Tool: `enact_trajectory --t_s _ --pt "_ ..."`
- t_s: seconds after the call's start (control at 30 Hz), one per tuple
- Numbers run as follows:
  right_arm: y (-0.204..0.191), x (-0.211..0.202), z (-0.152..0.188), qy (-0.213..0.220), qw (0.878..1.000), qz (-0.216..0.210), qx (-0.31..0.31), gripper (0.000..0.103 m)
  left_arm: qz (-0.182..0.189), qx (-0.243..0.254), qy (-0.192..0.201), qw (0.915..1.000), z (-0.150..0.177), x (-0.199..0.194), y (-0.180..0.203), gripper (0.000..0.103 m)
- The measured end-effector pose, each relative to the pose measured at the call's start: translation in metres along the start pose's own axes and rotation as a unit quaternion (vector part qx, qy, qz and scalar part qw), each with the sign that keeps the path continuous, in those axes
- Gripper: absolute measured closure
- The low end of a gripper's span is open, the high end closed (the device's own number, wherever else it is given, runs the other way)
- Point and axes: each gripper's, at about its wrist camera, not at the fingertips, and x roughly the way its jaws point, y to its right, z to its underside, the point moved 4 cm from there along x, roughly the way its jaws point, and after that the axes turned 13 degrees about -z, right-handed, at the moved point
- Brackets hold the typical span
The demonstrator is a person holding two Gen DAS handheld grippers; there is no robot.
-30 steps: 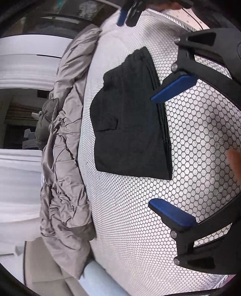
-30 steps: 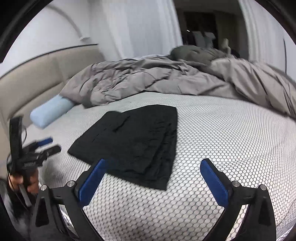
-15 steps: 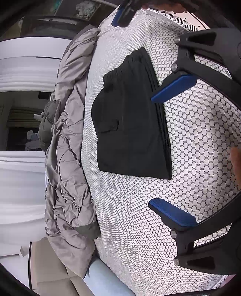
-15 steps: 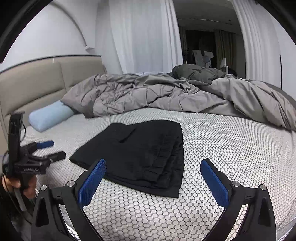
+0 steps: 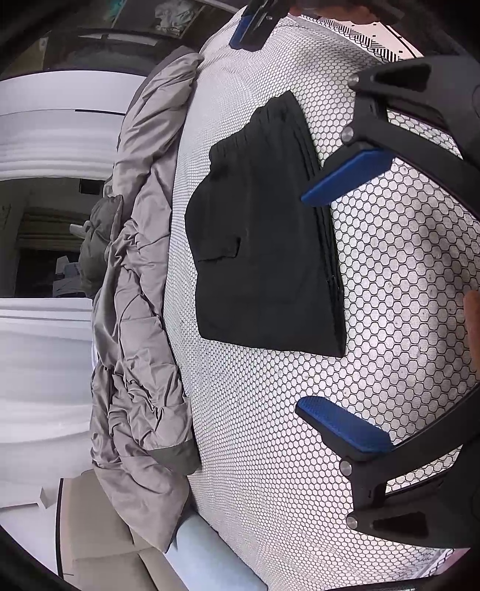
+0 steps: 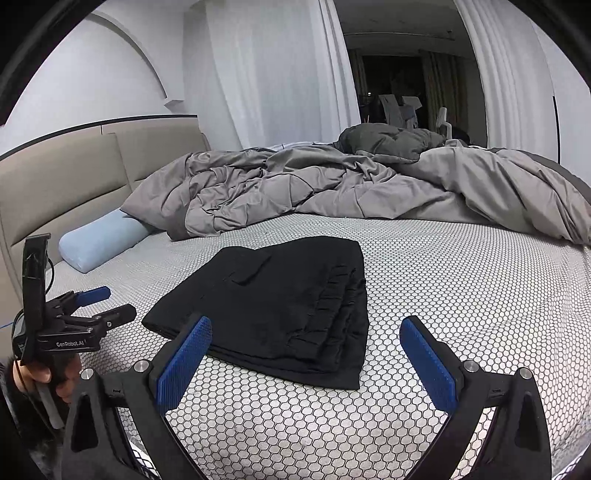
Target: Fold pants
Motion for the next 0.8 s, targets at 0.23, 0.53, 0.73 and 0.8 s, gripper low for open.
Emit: enact_trajectory --t_s 0.23,0.53,0.73,0.8 --pt "0.000 0.001 0.001 -0.004 1.000 0.002 -0.004 0.000 -0.004 0.002 0.003 1.0000 0.000 0.001 -0.004 0.001" --pt "-0.001 0.002 0.003 -0.008 1.000 0.007 -0.013 0.000 -0.007 0.002 0.005 1.0000 0.000 0.001 -0.008 0.001" --pt "-0.001 0.002 0.003 -0.009 1.000 0.008 -0.017 0.000 -0.008 0.001 0.007 0.9999 0.000 0.001 -0.011 0.001" --pt "-0.001 0.002 0.003 -0.010 1.000 0.009 -0.017 0.000 -0.008 0.000 0.007 0.9999 0.000 0.002 -0.012 0.001"
